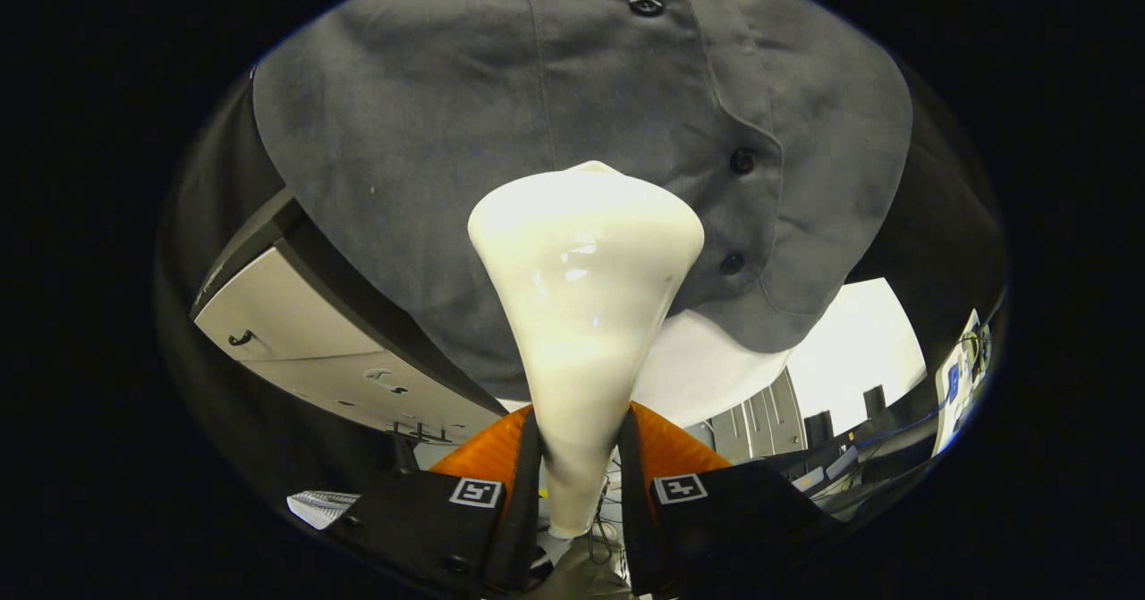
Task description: Iron the clothes twice with a garment steamer, once on the left side and once on the right side.
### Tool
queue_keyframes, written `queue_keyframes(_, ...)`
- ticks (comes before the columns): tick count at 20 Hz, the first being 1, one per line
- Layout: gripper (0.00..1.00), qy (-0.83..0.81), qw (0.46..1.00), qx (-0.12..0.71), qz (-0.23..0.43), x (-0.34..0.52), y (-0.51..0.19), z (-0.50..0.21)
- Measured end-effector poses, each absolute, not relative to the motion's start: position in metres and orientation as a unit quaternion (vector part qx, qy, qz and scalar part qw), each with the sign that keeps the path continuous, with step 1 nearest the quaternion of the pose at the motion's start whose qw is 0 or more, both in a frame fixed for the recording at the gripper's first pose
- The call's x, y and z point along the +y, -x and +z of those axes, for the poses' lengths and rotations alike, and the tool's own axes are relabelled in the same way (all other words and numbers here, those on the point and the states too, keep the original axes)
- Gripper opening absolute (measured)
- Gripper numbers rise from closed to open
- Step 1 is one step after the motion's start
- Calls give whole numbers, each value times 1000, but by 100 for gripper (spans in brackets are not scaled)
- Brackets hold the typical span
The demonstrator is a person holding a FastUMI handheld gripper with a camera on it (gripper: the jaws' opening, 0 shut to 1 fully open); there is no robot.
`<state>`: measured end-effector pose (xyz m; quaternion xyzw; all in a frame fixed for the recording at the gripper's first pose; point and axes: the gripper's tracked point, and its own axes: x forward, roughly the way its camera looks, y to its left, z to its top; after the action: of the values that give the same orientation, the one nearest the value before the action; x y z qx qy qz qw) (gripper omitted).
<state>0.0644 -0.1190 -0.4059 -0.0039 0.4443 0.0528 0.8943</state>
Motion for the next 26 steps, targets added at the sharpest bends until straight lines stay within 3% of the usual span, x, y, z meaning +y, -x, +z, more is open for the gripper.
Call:
queue_keyframes(13,48,14,870,491,44,-139,-37,-471)
queue_keyframes(26,48,1,926,371,76,-142,-30,-302)
